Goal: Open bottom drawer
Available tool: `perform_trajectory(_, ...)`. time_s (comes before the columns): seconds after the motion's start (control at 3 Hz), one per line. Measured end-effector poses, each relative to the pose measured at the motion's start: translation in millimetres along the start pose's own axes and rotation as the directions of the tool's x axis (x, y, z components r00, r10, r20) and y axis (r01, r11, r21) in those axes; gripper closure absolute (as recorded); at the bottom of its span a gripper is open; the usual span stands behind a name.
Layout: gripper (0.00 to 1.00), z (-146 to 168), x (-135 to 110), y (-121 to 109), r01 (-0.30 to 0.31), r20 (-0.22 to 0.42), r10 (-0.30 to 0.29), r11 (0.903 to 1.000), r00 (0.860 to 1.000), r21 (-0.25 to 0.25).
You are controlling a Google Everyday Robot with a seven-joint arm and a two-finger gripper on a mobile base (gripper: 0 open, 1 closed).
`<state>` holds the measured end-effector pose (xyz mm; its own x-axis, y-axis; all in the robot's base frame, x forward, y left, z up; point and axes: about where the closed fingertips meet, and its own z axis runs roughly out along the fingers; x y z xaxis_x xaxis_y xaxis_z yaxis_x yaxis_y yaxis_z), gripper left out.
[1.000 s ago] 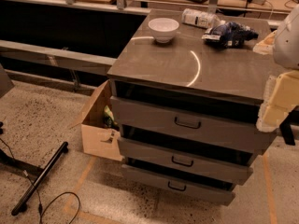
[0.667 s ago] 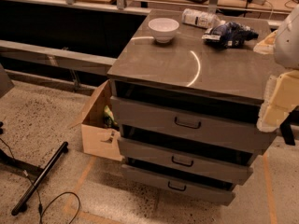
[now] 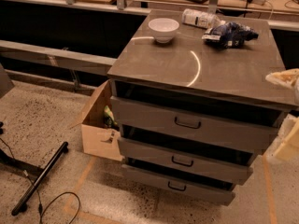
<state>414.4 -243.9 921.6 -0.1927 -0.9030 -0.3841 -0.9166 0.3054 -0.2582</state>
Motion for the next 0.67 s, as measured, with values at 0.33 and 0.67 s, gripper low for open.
perform_trajectory(0.33,0.00,43.4,33.3,21.2,0.027,0.072,-0.029,0.9994,0.997,0.023)
perform_trajectory(0.67,0.00,106.1,56.2,41.0,0.130,0.057,-0.131,0.9910,0.990,0.033)
